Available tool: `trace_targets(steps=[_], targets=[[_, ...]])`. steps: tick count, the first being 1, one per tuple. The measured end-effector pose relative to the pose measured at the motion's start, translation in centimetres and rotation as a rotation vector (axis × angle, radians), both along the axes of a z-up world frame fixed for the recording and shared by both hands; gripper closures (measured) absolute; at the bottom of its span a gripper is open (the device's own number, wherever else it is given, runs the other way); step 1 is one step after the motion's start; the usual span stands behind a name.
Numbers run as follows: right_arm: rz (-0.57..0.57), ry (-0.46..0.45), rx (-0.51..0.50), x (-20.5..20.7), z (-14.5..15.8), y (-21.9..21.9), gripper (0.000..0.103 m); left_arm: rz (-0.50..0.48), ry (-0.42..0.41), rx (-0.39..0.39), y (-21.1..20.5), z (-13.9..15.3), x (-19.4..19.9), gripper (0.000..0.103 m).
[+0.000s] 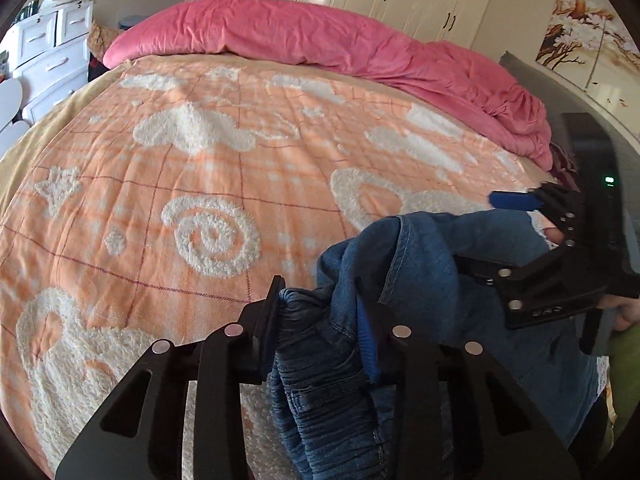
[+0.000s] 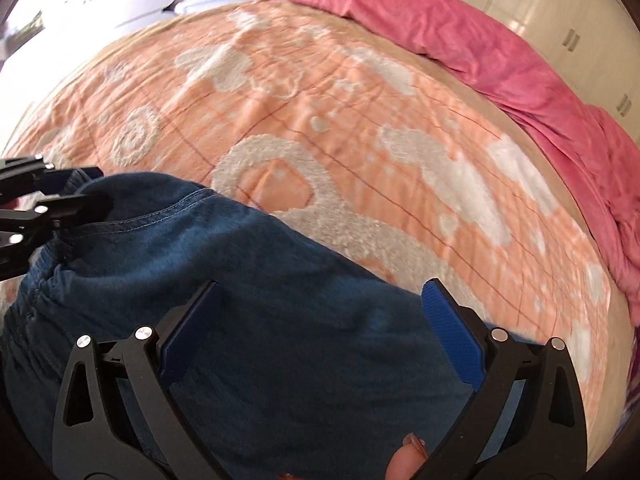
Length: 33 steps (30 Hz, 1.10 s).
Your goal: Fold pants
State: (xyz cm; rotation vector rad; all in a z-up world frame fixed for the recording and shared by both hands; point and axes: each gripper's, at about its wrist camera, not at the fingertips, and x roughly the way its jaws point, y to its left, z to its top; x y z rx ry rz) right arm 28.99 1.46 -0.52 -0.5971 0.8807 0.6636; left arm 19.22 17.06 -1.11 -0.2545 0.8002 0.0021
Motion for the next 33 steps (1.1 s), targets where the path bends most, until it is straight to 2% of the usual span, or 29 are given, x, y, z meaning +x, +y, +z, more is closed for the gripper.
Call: trace_targets(steps=[5,8,9,11,12,13,14,15,16,19,24,28,33], targets=[[0.033,-0.014,-0.025,0.4,0.0,1.3,0.009,-0.014,-0.113,0.096,-1.4,1.7,-2.1,0.072],[0.083,-0.020,-0.059,0.7,-0.6,2.5,0.009,-0.037,-0.148,0.128,-2.1,2.2,-2.8,0.072],[0.105,-0.016,-0.077,0.8,-0.9,2.9,0.012,-0.046,-0.154,0.119,-2.2,2.3,-2.8,0.072],[0.131,-0.008,-0.083,0.9,-1.5,3.5,0.024,-0.061,-0.157,0.089,-2.2,2.2,-2.8,0.072],[0.137,0.013,-0.060,0.9,-1.6,3.6,0.038,-0.061,-0.156,0.087,-2.1,2.1,-2.8,0.073],[0.142,0.036,-0.034,0.8,-1.7,3.5,0.059,-0.059,-0.152,0.093,-2.0,2.1,-2.7,0.073],[0.149,0.056,-0.011,0.6,-1.6,3.4,0.070,-0.053,-0.147,0.099,-2.0,2.0,-2.6,0.073],[0.155,0.059,0.011,0.1,-1.5,3.2,0.088,-0.043,-0.140,0.102,-1.9,1.9,-2.6,0.073],[0.152,0.038,0.008,-0.4,-1.5,3.0,0.093,-0.035,-0.133,0.102,-1.7,1.7,-2.5,0.073],[0.128,0.021,0.055,-1.7,-0.6,1.6,0.097,-0.009,-0.121,0.109,-1.1,1.5,-2.5,0.073],[0.079,-0.006,0.212,-3.9,2.7,-2.1,0.099,-0.021,-0.143,0.092,-0.9,1.9,-3.0,0.073],[0.053,-0.027,0.307,-6.4,5.0,-4.7,0.099,-0.047,-0.193,0.032,-1.0,2.9,-4.5,0.073],[0.042,-0.031,0.360,-10.1,6.3,-7.0,0.099,-0.076,-0.275,0.059,-2.6,4.7,-7.7,0.073]])
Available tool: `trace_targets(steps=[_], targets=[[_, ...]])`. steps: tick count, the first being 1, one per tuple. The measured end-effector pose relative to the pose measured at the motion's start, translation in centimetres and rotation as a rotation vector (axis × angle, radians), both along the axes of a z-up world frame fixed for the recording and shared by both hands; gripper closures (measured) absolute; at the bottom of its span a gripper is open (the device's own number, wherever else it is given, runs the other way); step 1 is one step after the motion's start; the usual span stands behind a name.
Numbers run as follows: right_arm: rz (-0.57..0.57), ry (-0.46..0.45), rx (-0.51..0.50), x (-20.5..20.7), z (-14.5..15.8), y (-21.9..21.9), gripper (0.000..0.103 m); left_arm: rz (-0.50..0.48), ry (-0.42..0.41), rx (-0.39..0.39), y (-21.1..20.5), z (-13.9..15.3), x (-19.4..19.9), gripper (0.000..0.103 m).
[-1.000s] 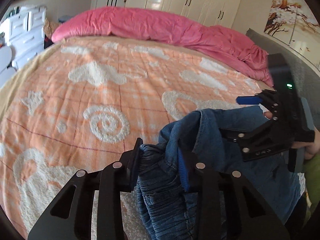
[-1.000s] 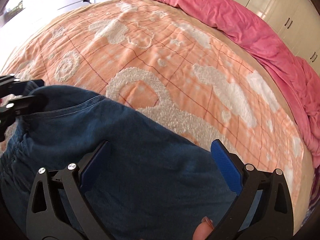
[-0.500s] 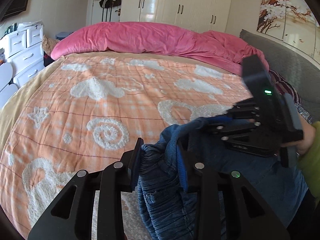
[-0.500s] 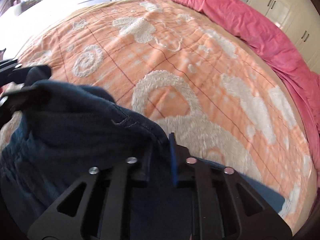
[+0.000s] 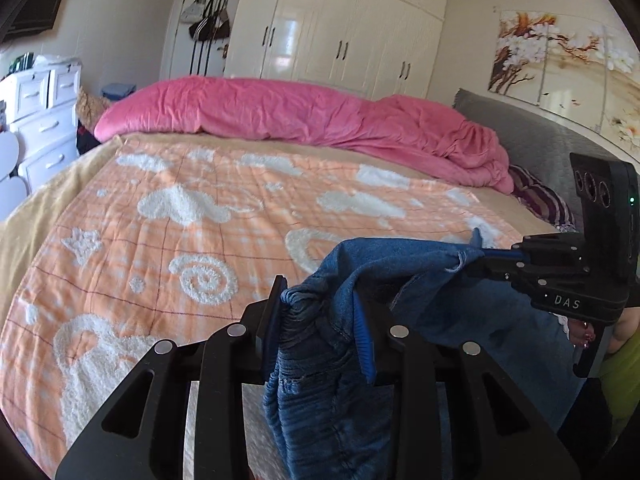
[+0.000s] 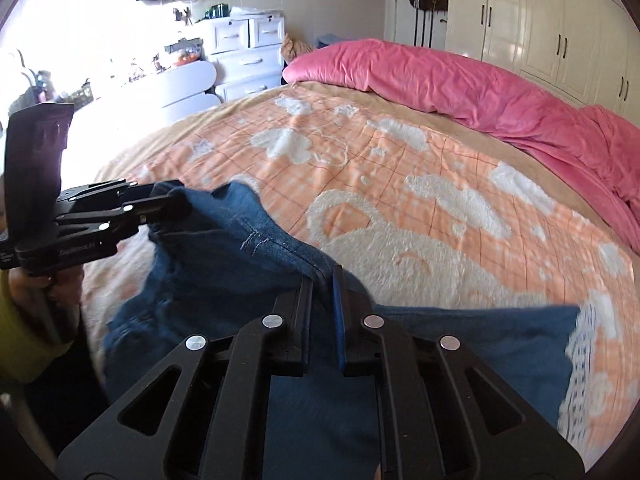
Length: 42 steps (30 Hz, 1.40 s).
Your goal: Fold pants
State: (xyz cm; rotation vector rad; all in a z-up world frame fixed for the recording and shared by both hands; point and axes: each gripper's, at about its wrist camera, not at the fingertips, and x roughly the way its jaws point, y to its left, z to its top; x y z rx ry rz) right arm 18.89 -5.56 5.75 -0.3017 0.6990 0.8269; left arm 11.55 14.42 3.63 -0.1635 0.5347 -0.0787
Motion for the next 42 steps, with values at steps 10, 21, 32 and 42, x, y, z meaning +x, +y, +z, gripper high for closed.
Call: trace_targets(steps=[10,21,32,42], targets=[[0.049,0.046,0.054,-9.9,-0.8,-3.9,0.099,-0.079,0.002,0.080,-2.7,-0.5,-8.0,0.072],[0.060,0.197,-0.014,-15.0,-5.5,-3.9,0.098,-0.115,0.145,0.090,-3.8,-3.2,-12.0,0.069],[0.090,0.255,-0.081,-16.9,-8.9,-3.1,0.092,-0.049,0.333,0.036,-1.5,-5.3,-12.9,0.048],[0.113,0.291,-0.050,-17.3,-9.6,-3.3,0.081,-0.098,0.243,0.049,-5.2,-0.3,-11.7,0.048]])
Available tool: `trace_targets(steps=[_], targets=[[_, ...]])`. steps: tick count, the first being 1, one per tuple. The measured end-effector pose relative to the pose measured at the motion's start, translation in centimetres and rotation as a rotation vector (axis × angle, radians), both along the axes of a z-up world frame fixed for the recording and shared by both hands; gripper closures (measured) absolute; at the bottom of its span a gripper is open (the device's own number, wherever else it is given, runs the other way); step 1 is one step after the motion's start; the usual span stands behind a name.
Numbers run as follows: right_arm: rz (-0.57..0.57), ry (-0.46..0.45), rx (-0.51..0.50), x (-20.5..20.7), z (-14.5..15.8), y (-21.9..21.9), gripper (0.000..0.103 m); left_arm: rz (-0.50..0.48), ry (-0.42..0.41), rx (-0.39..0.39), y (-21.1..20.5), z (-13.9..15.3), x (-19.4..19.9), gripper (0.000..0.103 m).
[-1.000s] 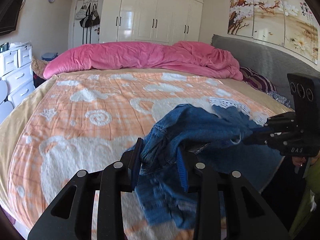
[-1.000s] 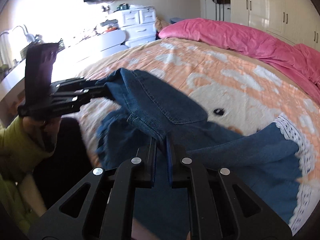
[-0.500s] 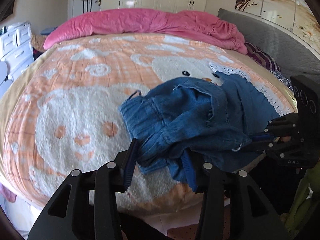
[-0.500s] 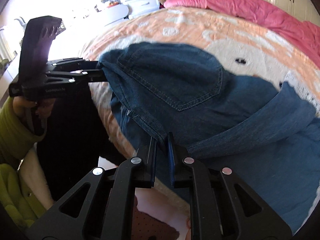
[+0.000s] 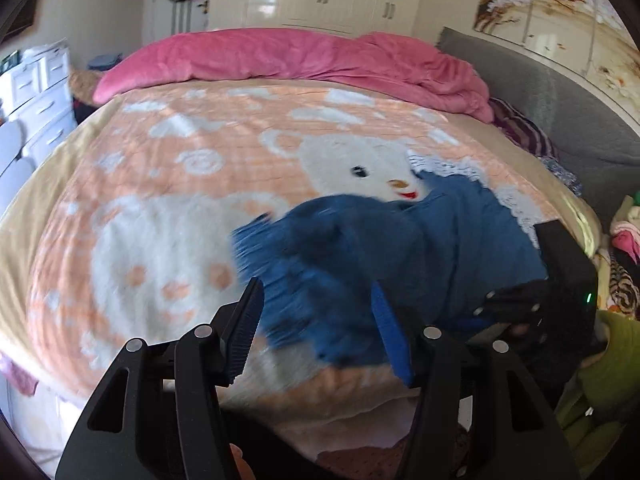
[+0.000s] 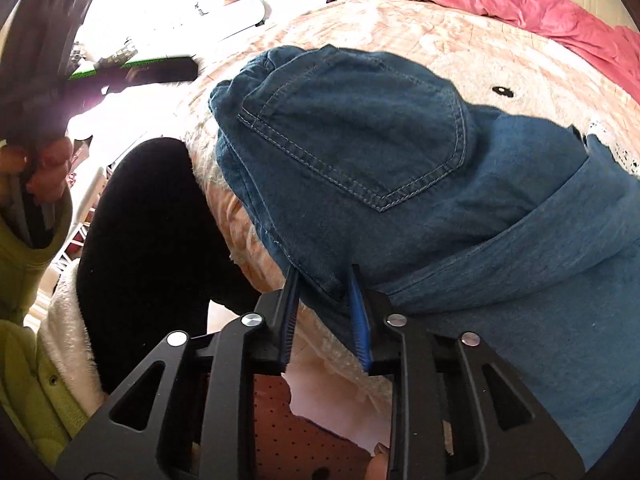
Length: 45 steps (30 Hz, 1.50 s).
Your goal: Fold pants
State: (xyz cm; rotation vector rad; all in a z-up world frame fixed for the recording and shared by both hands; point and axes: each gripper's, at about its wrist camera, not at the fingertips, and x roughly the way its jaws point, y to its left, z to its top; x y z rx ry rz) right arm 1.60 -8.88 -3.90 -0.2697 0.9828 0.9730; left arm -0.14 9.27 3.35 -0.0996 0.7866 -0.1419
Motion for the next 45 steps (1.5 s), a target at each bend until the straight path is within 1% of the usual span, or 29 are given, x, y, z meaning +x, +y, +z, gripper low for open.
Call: trace_targets(steps=[1,2,4,5,7,8,10,12,14,15,17,20,21,22,24,25,26,27,29,30,32,33,34,36,37,38,41,42,45], targets=[[0.001,0.004,0.004,-0.1,0.0,-0.1,0.079,-0.016,0.004,-0.002,-0.9,-0.2,0.7,0.048],[-0.001,0.011,0.010,-0.2,0.1,-0.3,0.078,-0.036,0.030,-0.002,-2.1,-0.8,2.0,0.048],[-0.017,0.018,0.016,-0.4,0.3,-1.0,0.077,-0.065,0.069,-0.006,-3.6,-2.0,3.3,0.048],[-0.024,0.017,0.015,-0.6,0.4,-1.3,0.077,-0.073,0.086,0.007,-4.2,-2.8,3.7,0.048],[-0.044,0.038,0.032,-0.9,1.2,-2.3,0.071,-0.037,0.134,0.132,-5.1,-5.1,4.0,0.048],[-0.052,0.036,0.045,-1.1,1.8,-2.8,0.066,-0.035,0.145,0.165,-5.1,-5.9,3.9,0.048],[-0.078,-0.043,0.038,-1.4,3.5,-3.6,0.055,-0.052,0.144,0.155,-4.8,-6.6,3.2,0.048],[-0.120,-0.107,0.029,-0.9,4.7,-3.9,0.053,-0.057,0.135,0.162,-4.9,-6.5,2.8,0.048],[-0.158,-0.122,0.036,0.4,5.4,-3.8,0.053,-0.058,0.131,0.184,-5.3,-6.6,2.8,0.048],[-0.175,-0.122,0.031,1.6,5.6,-3.5,0.052,-0.061,0.125,0.203,-5.6,-6.7,2.6,0.048],[-0.200,-0.129,0.023,3.0,5.8,-2.9,0.051,-0.065,0.117,0.215,-5.7,-6.8,2.5,0.048],[-0.230,-0.127,-0.011,4.9,5.2,-1.6,0.051,-0.064,0.111,0.205,-5.4,-6.8,2.4,0.048],[-0.238,-0.101,-0.010,5.7,4.6,-1.4,0.049,-0.063,0.109,0.206,-5.4,-6.9,2.4,0.048],[-0.259,-0.064,-0.038,6.5,3.6,-1.2,0.045,-0.063,0.107,0.210,-5.4,-6.9,2.4,0.048],[-0.313,-0.002,-0.132,7.4,0.9,-1.3,0.045,-0.066,0.101,0.219,-5.6,-7.0,2.4,0.048],[-0.319,0.010,-0.128,7.5,0.1,-1.5,0.044,-0.068,0.100,0.218,-5.6,-7.1,2.4,0.048],[-0.320,-0.003,-0.112,7.3,0.0,-1.8,0.044,-0.068,0.098,0.218,-5.6,-7.1,2.5,0.048],[-0.316,-0.021,-0.110,6.9,0.3,-1.9,0.044,-0.067,0.096,0.216,-5.6,-7.2,2.6,0.048],[-0.319,-0.012,-0.090,6.6,0.8,-2.2,0.043,-0.063,0.092,0.205,-5.5,-7.1,2.7,0.047],[-0.324,0.015,-0.025,6.4,1.6,-3.2,0.038,-0.055,0.093,0.198,-5.5,-6.9,2.8,0.047],[-0.339,0.037,0.073,6.3,3.1,-4.8,0.034,-0.034,0.092,0.180,-5.5,-5.7,2.4,0.043],[-0.372,0.026,0.101,6.2,4.0,-6.0,0.033,-0.035,0.079,0.157,-5.6,-4.8,2.0,0.036],[-0.401,0.016,0.112,6.1,4.5,-7.0,0.032,-0.044,0.067,0.138,-5.7,-4.0,1.7,0.034],[-0.472,0.002,0.141,6.3,5.4,-9.5,0.031,-0.075,0.024,0.091,-6.0,-2.0,0.8,0.034],[-0.501,-0.002,0.150,6.3,5.7,-10.6,0.031,-0.083,0.006,0.082,-6.2,-1.3,0.5,0.034],[-0.525,-0.010,0.151,6.5,5.9,-11.5,0.030,-0.101,-0.019,0.077,-6.8,-0.3,0.4,0.034],[-0.589,-0.033,0.150,7.4,6.4,-13.8,0.029,-0.160,-0.050,0.080,-8.7,0.5,1.0,0.034],[-0.605,-0.032,0.155,7.9,6.5,-14.3,0.029,-0.187,-0.031,0.078,-9.6,0.3,1.7,0.034],[-0.610,-0.047,0.160,8.9,7.1,-14.9,0.027,-0.277,0.035,0.008,-11.8,-0.8,3.8,0.034]])
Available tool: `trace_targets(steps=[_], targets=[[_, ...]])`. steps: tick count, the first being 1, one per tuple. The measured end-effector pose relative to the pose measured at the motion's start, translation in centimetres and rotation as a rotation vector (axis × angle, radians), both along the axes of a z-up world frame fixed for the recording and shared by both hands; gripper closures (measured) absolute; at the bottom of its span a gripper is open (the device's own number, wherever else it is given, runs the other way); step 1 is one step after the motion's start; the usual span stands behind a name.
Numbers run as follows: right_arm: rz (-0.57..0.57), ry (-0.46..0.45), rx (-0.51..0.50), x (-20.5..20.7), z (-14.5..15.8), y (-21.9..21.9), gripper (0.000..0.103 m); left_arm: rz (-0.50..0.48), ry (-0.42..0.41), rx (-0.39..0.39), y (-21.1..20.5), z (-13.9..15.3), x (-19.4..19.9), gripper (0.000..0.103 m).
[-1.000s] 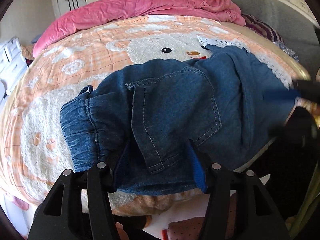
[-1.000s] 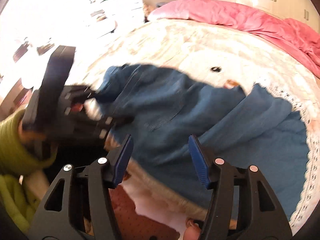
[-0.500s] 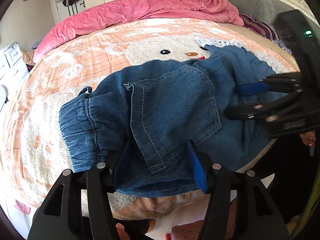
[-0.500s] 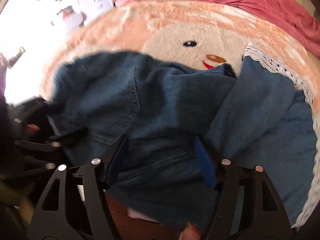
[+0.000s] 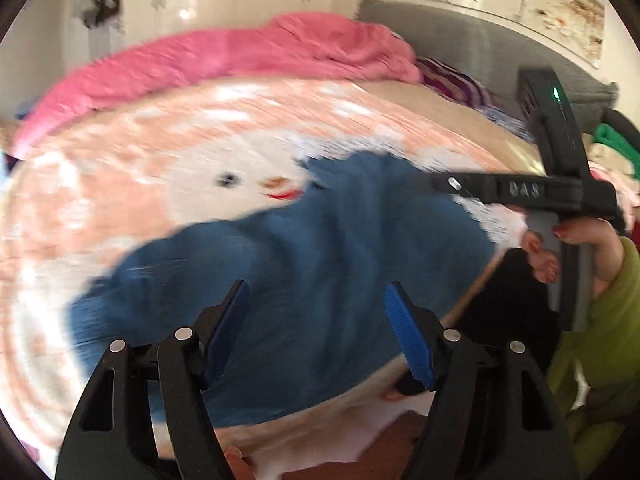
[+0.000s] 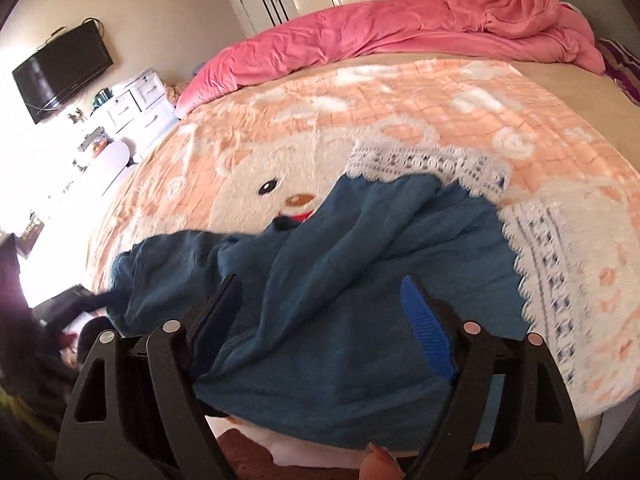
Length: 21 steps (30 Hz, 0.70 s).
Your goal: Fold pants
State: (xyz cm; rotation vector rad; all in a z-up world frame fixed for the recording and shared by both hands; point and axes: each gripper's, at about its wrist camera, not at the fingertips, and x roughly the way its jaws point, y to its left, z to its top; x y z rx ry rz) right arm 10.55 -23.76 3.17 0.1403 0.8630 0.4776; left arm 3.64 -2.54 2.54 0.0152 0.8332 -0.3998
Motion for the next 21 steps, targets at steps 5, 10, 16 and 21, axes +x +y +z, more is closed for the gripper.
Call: trace_targets(steps=[5,10,16,21], targets=[[0.019,-0.020,-0.087,2.3,0.5,0.5,0.024,-0.054,0.068,-0.017,-3.0,-2.5,2.9,0.034],[0.041,-0.033,-0.152,5.6,0.4,2.1,0.024,-0.021,0.205,-0.112,-3.3,-5.5,6.9,0.039],[0.064,-0.013,-0.227,10.5,-0.5,4.6,0.024,-0.012,0.210,-0.251,-3.0,-6.2,8.7,0.079],[0.084,0.011,-0.305,14.3,-1.8,7.6,0.024,-0.112,0.208,-0.318,-4.3,-6.7,7.7,0.091]])
